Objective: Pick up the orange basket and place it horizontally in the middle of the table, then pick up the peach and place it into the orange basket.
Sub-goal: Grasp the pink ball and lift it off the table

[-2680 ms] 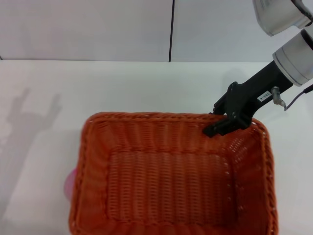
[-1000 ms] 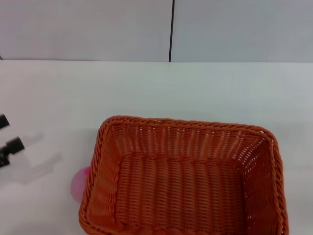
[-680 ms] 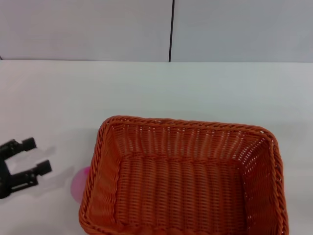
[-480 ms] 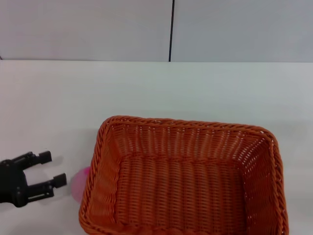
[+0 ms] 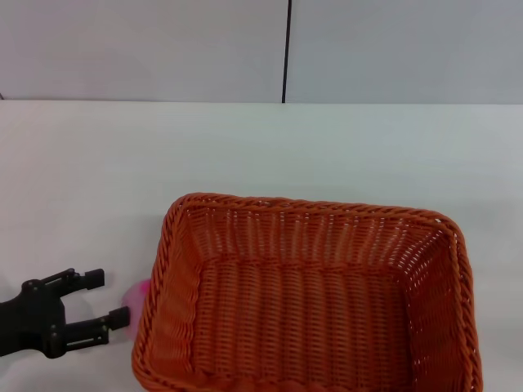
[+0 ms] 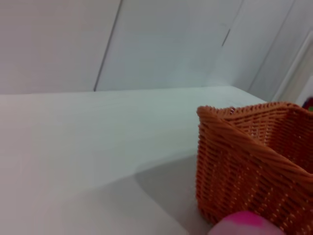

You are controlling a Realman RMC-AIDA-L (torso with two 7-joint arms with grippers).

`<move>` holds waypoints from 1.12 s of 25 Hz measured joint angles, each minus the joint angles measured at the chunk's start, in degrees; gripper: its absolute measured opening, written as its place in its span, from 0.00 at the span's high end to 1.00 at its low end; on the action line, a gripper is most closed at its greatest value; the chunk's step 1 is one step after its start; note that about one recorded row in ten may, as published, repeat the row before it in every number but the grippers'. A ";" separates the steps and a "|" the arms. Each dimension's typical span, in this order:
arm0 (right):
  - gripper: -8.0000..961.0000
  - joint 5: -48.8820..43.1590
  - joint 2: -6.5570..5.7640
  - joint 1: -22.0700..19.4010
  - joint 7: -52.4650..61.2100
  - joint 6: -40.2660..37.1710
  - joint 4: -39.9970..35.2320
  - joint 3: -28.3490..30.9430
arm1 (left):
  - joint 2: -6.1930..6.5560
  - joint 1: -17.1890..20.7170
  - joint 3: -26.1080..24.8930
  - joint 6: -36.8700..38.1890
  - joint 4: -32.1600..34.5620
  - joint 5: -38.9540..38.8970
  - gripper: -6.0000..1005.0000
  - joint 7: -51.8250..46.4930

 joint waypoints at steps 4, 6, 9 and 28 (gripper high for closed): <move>0.47 0.00 0.00 0.02 -0.01 0.09 0.10 0.00 | -0.28 -0.24 0.01 0.05 0.16 1.06 0.16 -0.08; 0.47 0.00 0.00 -0.02 -0.02 0.11 0.10 0.00 | -0.64 -0.34 -0.08 0.15 0.11 1.72 0.16 -0.11; 0.47 0.00 0.00 -0.13 -0.03 0.12 0.11 0.00 | -1.06 -0.37 -0.07 0.42 -0.02 2.12 0.16 -0.13; 0.47 0.00 -0.06 -0.13 -0.04 0.85 0.88 0.00 | -1.37 -0.93 0.07 0.63 -0.54 2.96 0.46 0.53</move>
